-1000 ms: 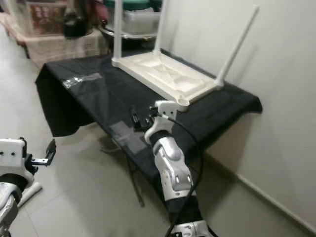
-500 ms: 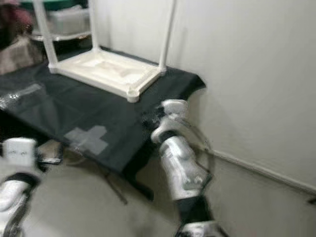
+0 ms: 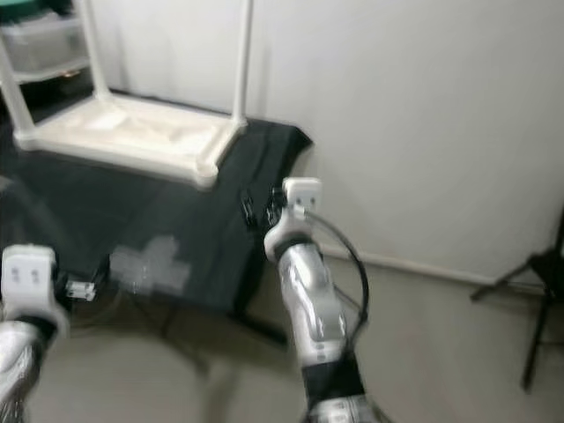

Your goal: Building children table

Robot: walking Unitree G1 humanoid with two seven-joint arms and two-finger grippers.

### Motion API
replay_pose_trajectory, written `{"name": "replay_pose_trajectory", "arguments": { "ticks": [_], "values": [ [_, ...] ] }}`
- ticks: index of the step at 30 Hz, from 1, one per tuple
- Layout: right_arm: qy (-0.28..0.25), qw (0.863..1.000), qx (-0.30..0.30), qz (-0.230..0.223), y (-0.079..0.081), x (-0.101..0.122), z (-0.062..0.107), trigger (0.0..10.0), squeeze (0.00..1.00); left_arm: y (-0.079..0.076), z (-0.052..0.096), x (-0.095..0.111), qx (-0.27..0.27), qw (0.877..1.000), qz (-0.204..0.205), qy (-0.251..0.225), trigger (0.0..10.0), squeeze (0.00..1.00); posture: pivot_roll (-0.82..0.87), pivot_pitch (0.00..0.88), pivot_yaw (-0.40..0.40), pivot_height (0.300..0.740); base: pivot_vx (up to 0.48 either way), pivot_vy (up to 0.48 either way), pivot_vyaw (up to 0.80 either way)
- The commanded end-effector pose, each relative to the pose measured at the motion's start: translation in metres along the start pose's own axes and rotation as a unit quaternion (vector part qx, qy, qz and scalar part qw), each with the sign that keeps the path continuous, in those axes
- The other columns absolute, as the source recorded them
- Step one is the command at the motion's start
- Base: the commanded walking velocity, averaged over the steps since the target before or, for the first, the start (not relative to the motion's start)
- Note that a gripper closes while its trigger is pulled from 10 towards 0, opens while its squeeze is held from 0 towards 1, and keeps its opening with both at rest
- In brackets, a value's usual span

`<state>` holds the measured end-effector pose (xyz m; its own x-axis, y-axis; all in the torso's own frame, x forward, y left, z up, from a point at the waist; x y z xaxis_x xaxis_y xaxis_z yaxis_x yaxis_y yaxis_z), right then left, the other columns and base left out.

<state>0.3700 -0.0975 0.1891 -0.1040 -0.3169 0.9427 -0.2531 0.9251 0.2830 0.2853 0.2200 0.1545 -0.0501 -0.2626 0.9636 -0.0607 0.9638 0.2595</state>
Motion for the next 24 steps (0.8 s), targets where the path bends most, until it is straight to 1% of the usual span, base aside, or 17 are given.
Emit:
{"name": "replay_pose_trajectory", "arguments": {
  "ticks": [1,5,6,8,11,14,16,19,21,24],
  "values": [
    [-0.009,1.0,0.007,-0.002,0.0056,0.0039,-0.0014,10.0,0.0,0.0021,-0.0002,-0.0027,0.001,1.0,-0.007,0.006,10.0,0.0,0.06,0.0,-0.08,0.74,0.0,0.48,0.0],
    [-0.005,1.0,0.01,0.008,0.0059,0.0032,-0.0015,10.0,0.0,0.002,-0.0001,-0.0025,0.0,1.0,-0.007,0.006,10.0,0.0,0.06,0.0,-0.081,0.74,0.0,0.48,0.0],
    [-0.003,1.0,0.014,0.018,0.0071,0.0024,-0.0014,10.0,0.0,0.0018,0.0,-0.0027,0.0,1.0,-0.008,0.006,10.0,0.0,0.06,0.0,-0.08,0.74,0.0,0.48,0.8],
    [-0.003,1.0,0.016,0.016,0.0077,0.002,-0.0013,10.0,0.0,0.0013,0.0001,-0.0029,0.0,1.0,-0.008,0.007,10.0,0.0,0.06,0.0,-0.082,0.74,0.0,0.48,0.8],
    [-0.004,1.0,0.016,0.004,0.0082,0.0019,-0.0013,10.0,0.0,-0.0001,0.0005,-0.0032,-0.001,1.0,-0.008,0.007,10.0,0.0,0.07,0.0,-0.084,0.74,0.0,0.48,0.0],
    [0.0,1.0,0.021,0.017,0.0087,0.0014,-0.002,10.0,0.0,-0.0007,0.0005,-0.0033,-0.002,1.0,-0.008,0.007,10.0,0.0,0.07,0.0,-0.084,0.74,0.0,0.48,0.8],
    [-0.004,1.0,0.019,0.014,0.0083,0.0027,-0.0023,10.0,0.0,-0.0009,0.0005,-0.0031,-0.002,1.0,-0.008,0.007,10.0,0.0,0.07,0.0,-0.084,0.74,0.0,0.48,0.64],
    [-0.005,1.0,0.015,0.01,0.0067,0.0036,-0.0028,10.0,0.0,-0.001,0.0002,-0.0029,-0.002,1.0,-0.008,0.006,10.0,0.0,0.06,0.0,-0.085,0.74,0.0,0.48,0.0],
    [-0.008,1.0,0.006,0.004,0.0027,0.005,-0.0034,10.0,0.0,-0.0016,-0.0001,-0.0026,-0.003,1.0,-0.008,0.006,10.0,0.0,0.06,0.0,-0.084,0.74,0.0,0.48,0.0],
    [-0.007,1.0,0.003,0.005,0.0009,0.0047,-0.0034,10.0,0.0,-0.0021,0.0,-0.0027,-0.004,1.0,-0.008,0.006,10.0,0.0,0.06,0.0,-0.084,0.74,0.0,0.48,0.0]
  ]
}}
Point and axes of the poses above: a point about 5 cm out from each wrist's last joint towards the gripper, its own z axis pointing back from the gripper into the wrist, its own x axis along the axis of the wrist's last joint, y = z × x, the point moved 4 cm from there along -z, pointing out of the wrist towards the gripper, and after that the axes turned 7 degrees about -z, right-handed, at the moved point
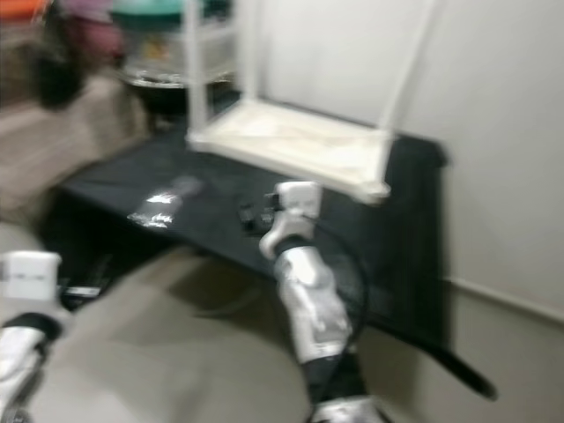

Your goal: Building children table

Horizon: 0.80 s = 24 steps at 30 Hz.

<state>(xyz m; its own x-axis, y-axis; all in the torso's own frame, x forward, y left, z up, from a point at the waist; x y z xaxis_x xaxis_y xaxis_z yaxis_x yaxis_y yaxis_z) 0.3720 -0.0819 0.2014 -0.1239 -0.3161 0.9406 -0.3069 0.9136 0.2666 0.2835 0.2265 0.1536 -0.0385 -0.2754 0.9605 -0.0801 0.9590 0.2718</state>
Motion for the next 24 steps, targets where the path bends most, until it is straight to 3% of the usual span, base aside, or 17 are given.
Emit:
{"name": "replay_pose_trajectory", "arguments": {
  "ticks": [1,3,24],
  "values": [
    [0.004,1.0,-0.027,0.004,-0.0166,-0.0021,0.0051,10.0,0.0,-0.0085,-0.0012,-0.0002,-0.014,1.0,-0.001,0.0,10.0,0.0,0.06,0.0,-0.084,0.74,0.0,0.48,0.0],
    [0.004,1.0,-0.028,0.006,-0.0169,-0.0024,0.0052,10.0,0.0,-0.0085,-0.0011,-0.0002,-0.015,1.0,-0.001,0.0,10.0,0.0,0.06,0.0,-0.084,0.74,0.0,0.48,0.0],
    [0.008,0.999,-0.033,0.006,-0.0165,-0.0059,0.0046,10.0,0.0,-0.0142,-0.0006,0.0028,-0.033,0.999,-0.018,-0.011,10.0,0.0,0.07,0.0,-0.078,0.74,0.0,0.0,0.0]
  ]
}}
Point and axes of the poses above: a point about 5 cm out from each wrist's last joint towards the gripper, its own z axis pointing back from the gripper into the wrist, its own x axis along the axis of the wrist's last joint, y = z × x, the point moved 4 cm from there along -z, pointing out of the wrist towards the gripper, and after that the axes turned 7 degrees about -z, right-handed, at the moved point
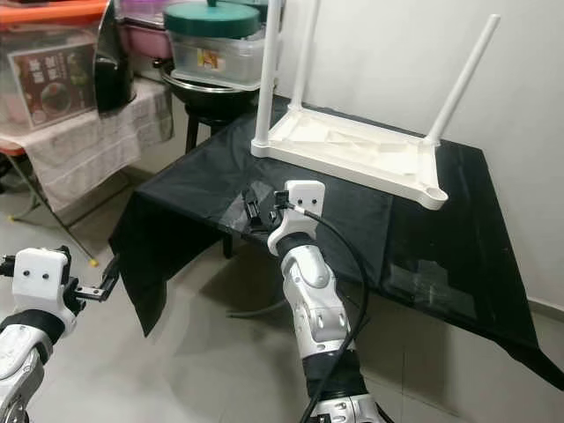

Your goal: Building children table

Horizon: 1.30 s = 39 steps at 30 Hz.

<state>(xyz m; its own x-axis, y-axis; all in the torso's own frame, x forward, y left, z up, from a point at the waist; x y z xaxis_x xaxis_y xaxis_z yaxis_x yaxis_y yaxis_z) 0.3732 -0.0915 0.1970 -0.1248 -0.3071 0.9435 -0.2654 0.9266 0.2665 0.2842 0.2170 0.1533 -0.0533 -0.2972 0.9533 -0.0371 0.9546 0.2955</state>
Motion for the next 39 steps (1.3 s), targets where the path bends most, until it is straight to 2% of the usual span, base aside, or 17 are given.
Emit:
{"name": "replay_pose_trajectory", "arguments": {
  "ticks": [1,11,36,39],
  "values": [
    [0.007,1.0,-0.012,0.001,-0.0062,-0.0047,0.0021,10.0,0.0,-0.0049,-0.0009,0.0006,-0.011,1.0,-0.007,-0.003,10.0,0.0,0.07,0.0,-0.078,0.74,0.0,0.0,0.0],
    [0.007,1.0,-0.012,0.0,-0.0058,-0.005,0.0019,10.0,0.0,-0.0061,-0.0001,-0.0001,-0.016,1.0,-0.012,-0.001,10.0,0.0,0.07,0.0,-0.079,0.74,0.0,-0.388,0.0],
    [0.009,1.0,-0.012,0.003,-0.0066,-0.0053,0.002,10.0,0.0,-0.0114,0.002,-0.0044,-0.027,0.999,-0.018,0.001,10.0,0.0,0.06,0.0,-0.082,0.74,0.0,0.0,0.0],
    [0.009,1.0,-0.01,0.003,-0.0058,-0.0057,0.0019,10.0,0.0,-0.0118,0.0018,-0.0042,-0.028,0.999,-0.017,0.0,10.0,0.0,0.06,0.0,-0.082,0.74,0.0,-0.48,0.0]
  ]
}}
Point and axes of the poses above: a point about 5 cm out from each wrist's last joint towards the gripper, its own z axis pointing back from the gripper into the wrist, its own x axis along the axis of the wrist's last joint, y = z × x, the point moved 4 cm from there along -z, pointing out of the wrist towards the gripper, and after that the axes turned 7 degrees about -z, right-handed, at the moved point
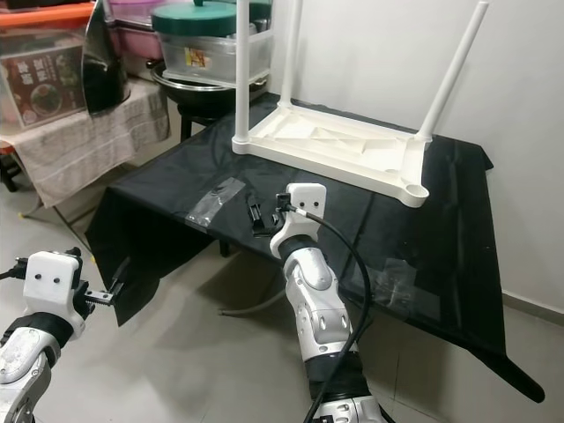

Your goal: Building children table

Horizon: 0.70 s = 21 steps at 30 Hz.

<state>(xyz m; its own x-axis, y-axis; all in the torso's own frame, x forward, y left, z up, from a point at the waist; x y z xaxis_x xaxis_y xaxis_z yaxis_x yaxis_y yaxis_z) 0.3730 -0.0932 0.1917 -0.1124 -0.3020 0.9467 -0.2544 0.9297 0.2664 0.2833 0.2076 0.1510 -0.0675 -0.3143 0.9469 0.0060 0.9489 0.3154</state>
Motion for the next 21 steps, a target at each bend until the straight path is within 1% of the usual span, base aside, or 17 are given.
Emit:
{"name": "replay_pose_trajectory", "arguments": {
  "ticks": [1,3,11,21],
  "values": [
    [0.002,1.0,-0.004,0.002,-0.0027,-0.0011,0.0002,10.0,0.0,-0.0022,0.0006,-0.0046,-0.006,1.0,-0.007,0.007,10.0,0.0,0.06,0.0,-0.082,0.74,0.0,-0.48,0.0],
    [0.002,1.0,-0.004,0.002,-0.0026,-0.0009,0.0001,10.0,0.0,-0.0022,0.0007,-0.0044,-0.005,1.0,-0.006,0.006,10.0,0.0,0.06,0.0,-0.082,0.74,0.0,-0.48,0.0],
    [0.003,1.0,-0.003,0.003,-0.0025,-0.0009,0.0002,10.0,0.0,-0.0021,0.0013,-0.0039,-0.006,1.0,0.005,0.006,10.0,0.0,0.06,0.0,-0.084,0.74,0.0,0.0,0.0],
    [0.008,1.0,-0.003,0.005,-0.0026,-0.0026,0.0013,10.0,0.0,-0.0047,0.004,-0.0065,-0.01,1.0,0.003,0.009,10.0,0.0,0.06,0.0,-0.084,0.74,0.0,0.0,0.0]
  ]
}}
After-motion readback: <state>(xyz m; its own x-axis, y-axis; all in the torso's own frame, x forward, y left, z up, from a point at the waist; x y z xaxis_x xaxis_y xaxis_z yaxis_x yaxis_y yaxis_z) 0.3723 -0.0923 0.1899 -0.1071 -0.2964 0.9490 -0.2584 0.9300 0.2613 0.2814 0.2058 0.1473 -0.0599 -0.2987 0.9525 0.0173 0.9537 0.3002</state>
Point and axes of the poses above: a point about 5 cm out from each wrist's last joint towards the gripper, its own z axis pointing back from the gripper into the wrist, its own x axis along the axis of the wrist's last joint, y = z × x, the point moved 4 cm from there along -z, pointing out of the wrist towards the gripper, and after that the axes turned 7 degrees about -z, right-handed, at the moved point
